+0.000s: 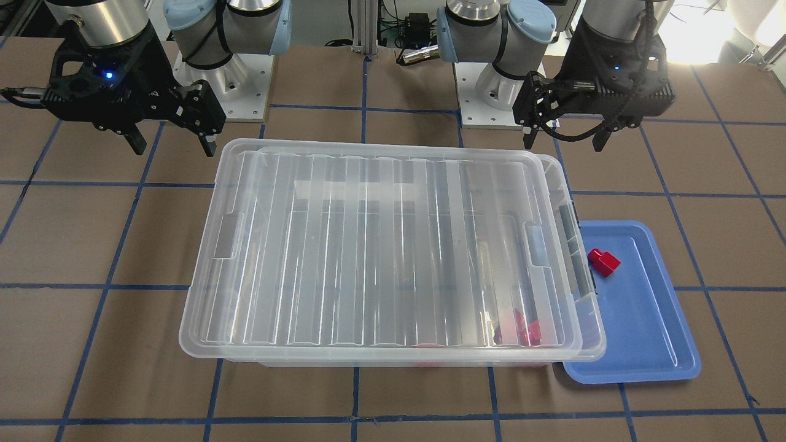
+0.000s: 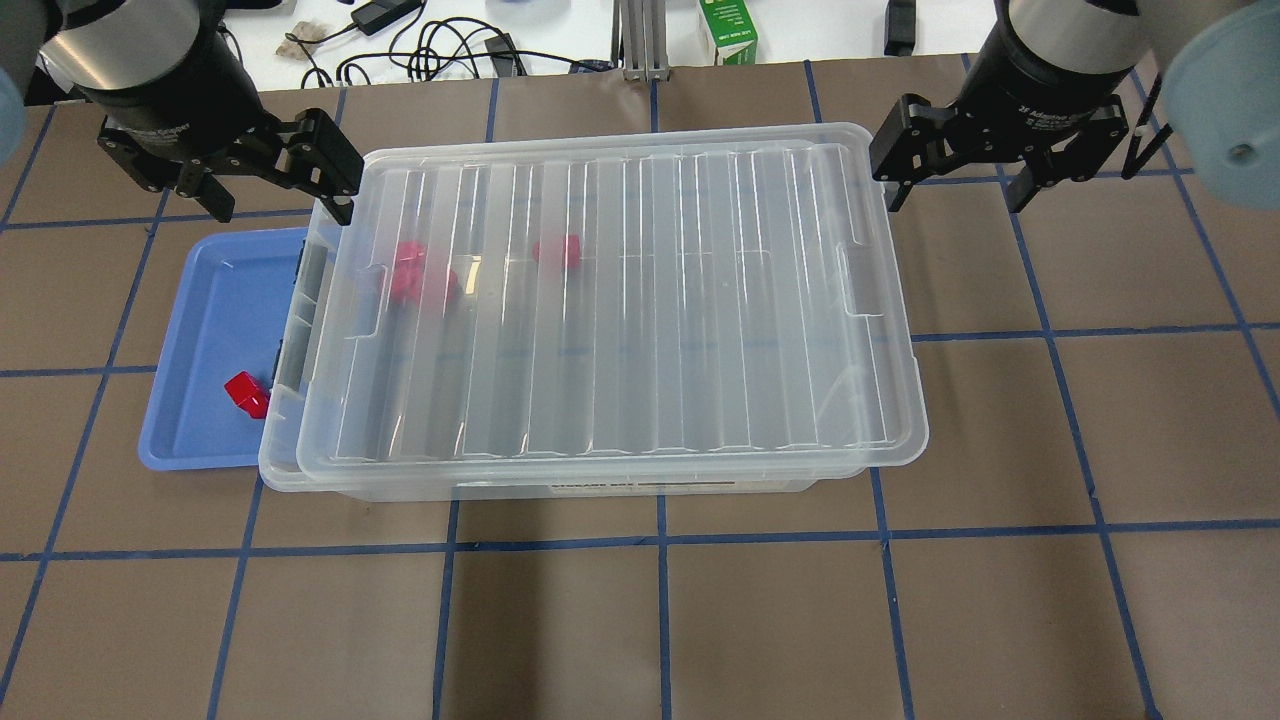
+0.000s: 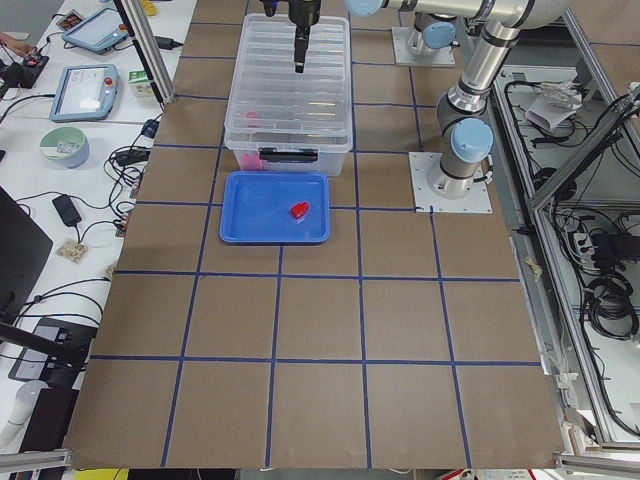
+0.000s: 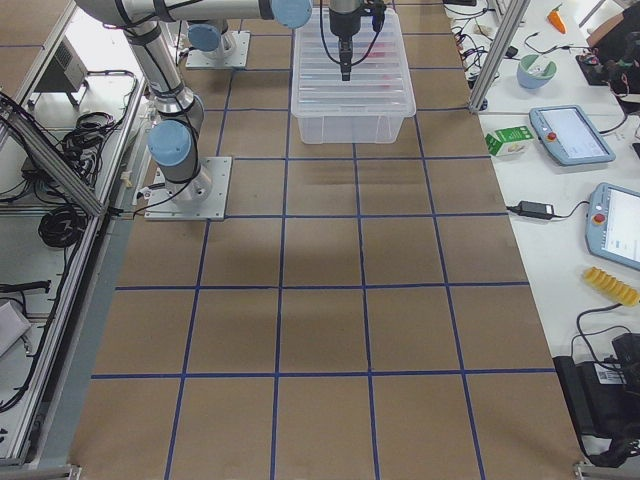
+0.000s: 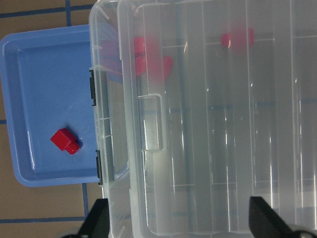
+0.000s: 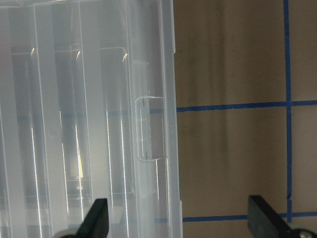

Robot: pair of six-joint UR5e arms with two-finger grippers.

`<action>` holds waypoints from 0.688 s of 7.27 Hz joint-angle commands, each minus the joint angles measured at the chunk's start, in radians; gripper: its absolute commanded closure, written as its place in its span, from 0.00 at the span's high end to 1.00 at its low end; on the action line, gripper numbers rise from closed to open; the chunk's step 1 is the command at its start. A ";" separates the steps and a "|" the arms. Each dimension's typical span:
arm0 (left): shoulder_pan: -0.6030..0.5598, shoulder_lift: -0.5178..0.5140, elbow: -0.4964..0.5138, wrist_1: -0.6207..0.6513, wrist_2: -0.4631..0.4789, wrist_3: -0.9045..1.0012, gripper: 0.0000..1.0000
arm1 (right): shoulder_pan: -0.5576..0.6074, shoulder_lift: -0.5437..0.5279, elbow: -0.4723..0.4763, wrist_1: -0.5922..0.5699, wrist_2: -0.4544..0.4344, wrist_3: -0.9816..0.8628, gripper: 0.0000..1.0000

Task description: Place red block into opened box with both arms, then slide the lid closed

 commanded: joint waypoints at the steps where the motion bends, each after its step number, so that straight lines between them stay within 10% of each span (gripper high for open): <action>1: 0.000 -0.001 0.003 -0.005 -0.001 0.000 1.00 | 0.000 0.000 0.000 0.001 -0.001 0.000 1.00; 5: 0.061 -0.004 0.012 0.001 -0.002 0.056 1.00 | -0.009 0.027 0.030 -0.011 -0.007 -0.064 1.00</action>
